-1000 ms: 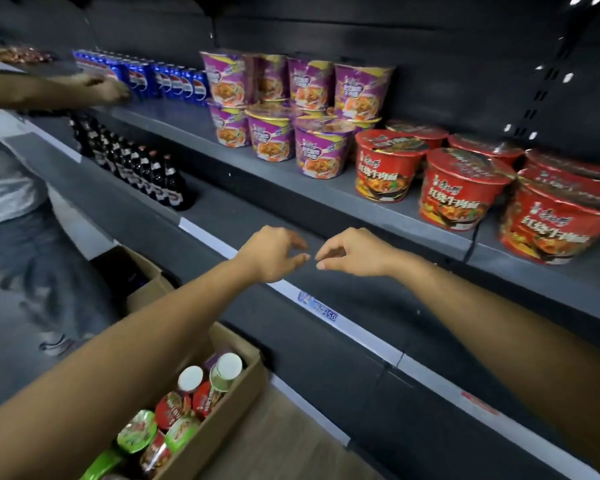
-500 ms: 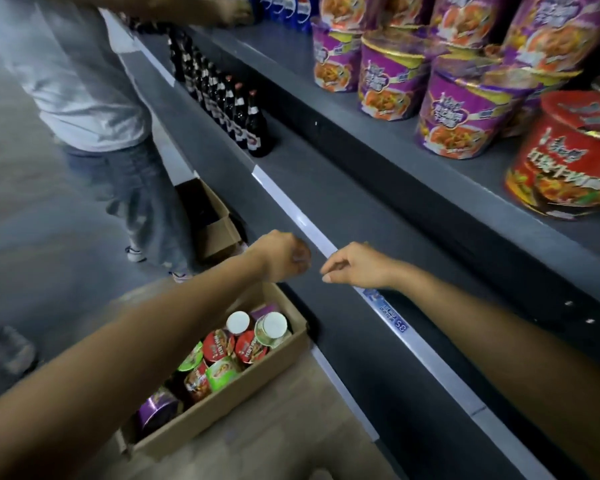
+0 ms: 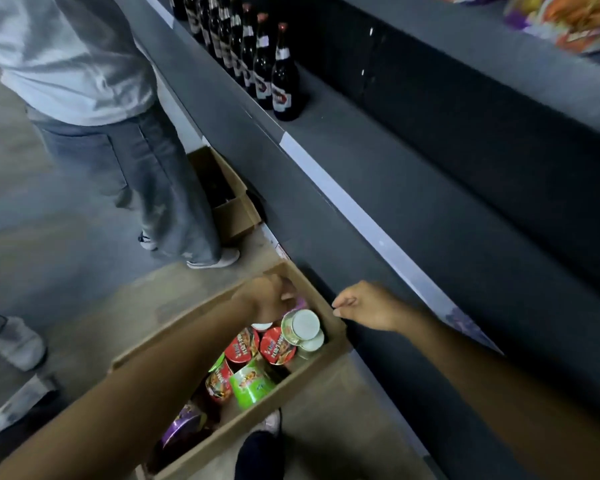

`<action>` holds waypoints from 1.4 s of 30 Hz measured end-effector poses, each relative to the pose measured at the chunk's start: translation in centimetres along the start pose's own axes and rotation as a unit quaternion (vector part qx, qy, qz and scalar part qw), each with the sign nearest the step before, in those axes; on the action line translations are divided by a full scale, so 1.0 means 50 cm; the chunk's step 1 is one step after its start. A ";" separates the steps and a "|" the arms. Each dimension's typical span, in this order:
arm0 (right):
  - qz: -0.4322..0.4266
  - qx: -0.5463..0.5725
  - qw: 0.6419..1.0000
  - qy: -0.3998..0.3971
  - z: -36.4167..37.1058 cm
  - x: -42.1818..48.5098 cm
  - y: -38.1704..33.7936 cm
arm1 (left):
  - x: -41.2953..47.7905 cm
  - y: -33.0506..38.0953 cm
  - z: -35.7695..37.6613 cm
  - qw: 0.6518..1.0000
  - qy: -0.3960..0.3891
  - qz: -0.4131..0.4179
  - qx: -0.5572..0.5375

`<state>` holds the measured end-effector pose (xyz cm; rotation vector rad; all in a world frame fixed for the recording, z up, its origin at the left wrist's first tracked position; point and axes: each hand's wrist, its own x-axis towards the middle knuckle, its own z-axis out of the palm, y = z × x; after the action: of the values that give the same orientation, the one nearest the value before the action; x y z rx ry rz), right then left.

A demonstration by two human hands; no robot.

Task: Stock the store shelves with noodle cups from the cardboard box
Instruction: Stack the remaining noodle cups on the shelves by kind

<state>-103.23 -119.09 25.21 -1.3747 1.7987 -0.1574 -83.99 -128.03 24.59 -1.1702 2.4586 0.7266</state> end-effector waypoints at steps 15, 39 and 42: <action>0.090 0.009 0.996 -0.007 0.266 0.468 0.190 | 0.366 -0.278 0.345 0.983 -0.049 -0.121 -0.126; 0.187 0.004 0.982 -0.004 0.550 0.760 0.400 | 0.634 -0.408 0.692 0.943 -0.147 -0.154 -0.257; 0.194 -0.013 0.981 -0.027 0.562 0.774 0.403 | 0.649 -0.404 0.706 0.937 -0.152 -0.151 -0.276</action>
<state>-100.63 -133.34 -24.63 -1.0093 1.9890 0.1100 -85.52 -138.96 -26.27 -1.4466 1.8102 1.4331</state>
